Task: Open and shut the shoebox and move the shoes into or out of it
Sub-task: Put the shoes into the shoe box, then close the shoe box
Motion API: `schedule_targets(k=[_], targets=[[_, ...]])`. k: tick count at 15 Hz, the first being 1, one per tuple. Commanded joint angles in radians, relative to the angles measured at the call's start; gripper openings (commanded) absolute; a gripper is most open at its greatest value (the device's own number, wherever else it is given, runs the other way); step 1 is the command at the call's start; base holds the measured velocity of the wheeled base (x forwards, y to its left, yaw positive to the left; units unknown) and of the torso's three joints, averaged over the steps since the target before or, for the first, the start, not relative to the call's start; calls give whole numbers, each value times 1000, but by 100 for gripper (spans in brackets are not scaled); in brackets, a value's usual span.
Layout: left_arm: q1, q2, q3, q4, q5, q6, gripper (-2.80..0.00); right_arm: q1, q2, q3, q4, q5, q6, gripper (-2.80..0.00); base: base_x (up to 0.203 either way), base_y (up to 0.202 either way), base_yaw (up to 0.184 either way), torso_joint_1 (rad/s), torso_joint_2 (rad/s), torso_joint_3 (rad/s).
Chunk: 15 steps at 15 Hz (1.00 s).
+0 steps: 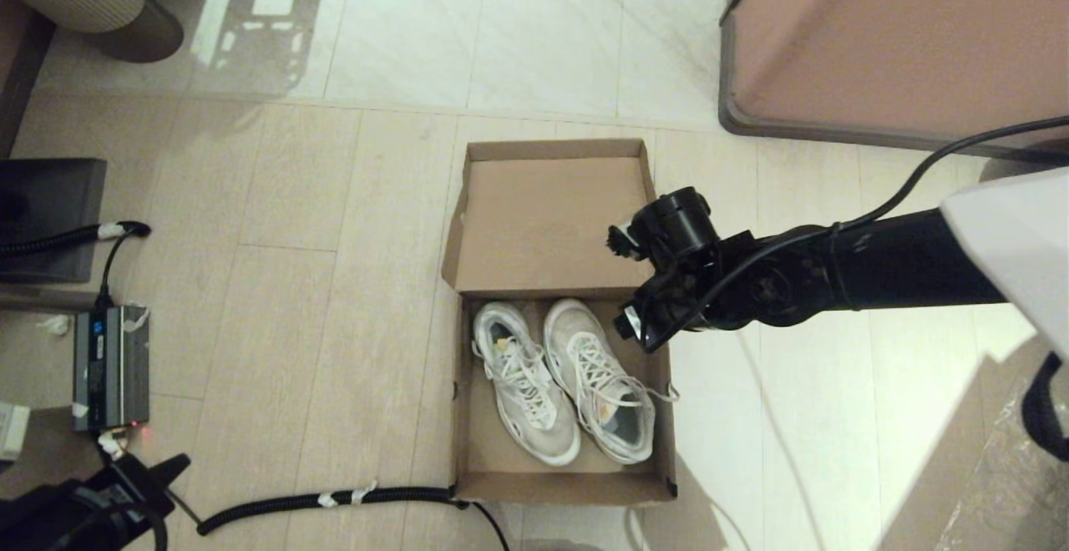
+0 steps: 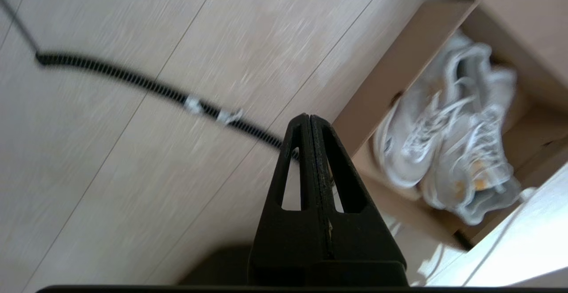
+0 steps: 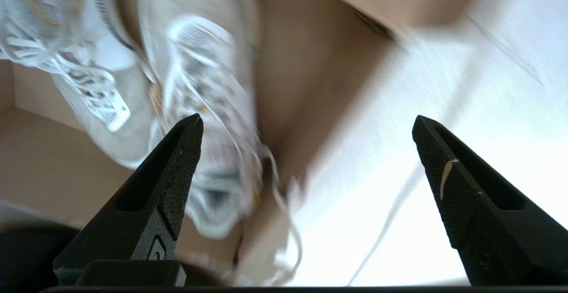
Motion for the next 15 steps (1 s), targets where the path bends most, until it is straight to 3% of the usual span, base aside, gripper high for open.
schedule_targets(k=[1, 5, 7, 9, 11, 13, 14, 15], targets=[[-7, 19, -40, -3, -14, -1, -280, -1, -150, 56, 56, -20, 56, 0, 0, 0, 0, 0, 0, 0], [-62, 185, -284, 1, -98, 32, -280, -44, -353, 159, 200, -31, 77, 0, 0, 0, 0, 0, 0, 0], [-118, 272, -386, 5, -135, 59, -280, -129, -413, 228, 230, -31, 56, 0, 0, 0, 0, 0, 0, 0], [-144, 358, -432, 3, -144, 126, -280, -242, -452, 283, 234, -16, -15, 0, 0, 0, 0, 0, 0, 0], [-166, 451, -498, 1, -141, 184, -280, -388, -451, 271, 236, 105, -37, 0, 0, 0, 0, 0, 0, 0], [-175, 528, -598, 3, -144, 198, -280, -513, -408, 222, 254, 244, -43, 0, 0, 0, 0, 0, 0, 0], [-175, 573, -626, 0, -161, 196, -280, -526, -384, 209, 260, 301, -18, 0, 0, 0, 0, 0, 0, 0], [-170, 609, -656, -5, -214, 186, -280, -517, -378, 206, 261, 316, 81, 0, 0, 0, 0, 0, 0, 0]])
